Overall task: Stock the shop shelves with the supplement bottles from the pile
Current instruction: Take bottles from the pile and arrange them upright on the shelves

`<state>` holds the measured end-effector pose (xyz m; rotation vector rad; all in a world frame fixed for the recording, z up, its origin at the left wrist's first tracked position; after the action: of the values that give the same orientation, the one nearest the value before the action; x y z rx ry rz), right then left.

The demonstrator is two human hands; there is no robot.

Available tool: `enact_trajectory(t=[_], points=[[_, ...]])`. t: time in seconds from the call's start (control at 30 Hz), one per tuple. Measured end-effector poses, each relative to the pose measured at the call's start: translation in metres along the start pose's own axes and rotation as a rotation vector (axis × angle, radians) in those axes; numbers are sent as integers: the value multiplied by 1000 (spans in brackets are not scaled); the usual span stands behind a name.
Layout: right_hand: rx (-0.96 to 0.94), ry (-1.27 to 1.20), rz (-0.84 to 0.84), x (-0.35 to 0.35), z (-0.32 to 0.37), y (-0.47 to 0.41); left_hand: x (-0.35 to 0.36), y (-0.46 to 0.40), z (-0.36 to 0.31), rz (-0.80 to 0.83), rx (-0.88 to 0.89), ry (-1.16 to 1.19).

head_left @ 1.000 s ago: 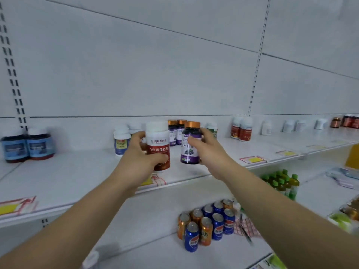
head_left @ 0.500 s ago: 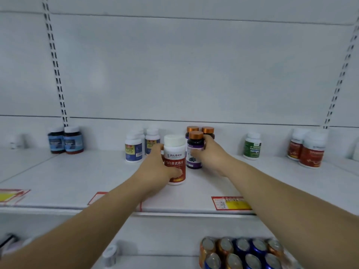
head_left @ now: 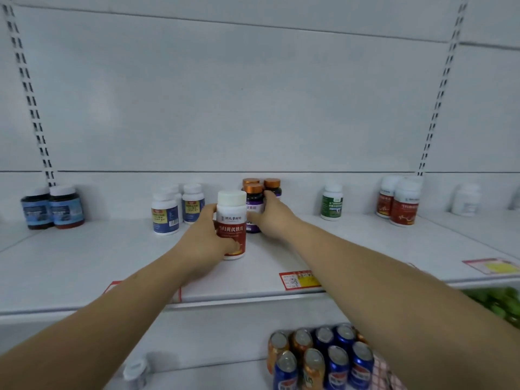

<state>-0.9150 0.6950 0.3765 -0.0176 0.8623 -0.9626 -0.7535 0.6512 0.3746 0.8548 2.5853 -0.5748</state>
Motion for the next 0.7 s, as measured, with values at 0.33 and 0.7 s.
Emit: enact_trajectory(t=[0.33, 0.7], points=[[12, 156, -52, -72, -29, 49, 34, 2, -33, 78, 35, 171], [73, 378, -102, -219, -162, 55, 195, 13, -129, 201, 84, 130]])
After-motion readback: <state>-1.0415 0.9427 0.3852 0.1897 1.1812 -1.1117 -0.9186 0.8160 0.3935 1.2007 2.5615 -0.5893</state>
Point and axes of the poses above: each hand's wrist, its own y-axis away from the middle knuckle, its own x-axis out of the palm, z = x × y, the point moved 4 cm from there along -y, towards the middle knuckle, and after that the axes turned 11 degrees about -z, right-handed, at the moved point
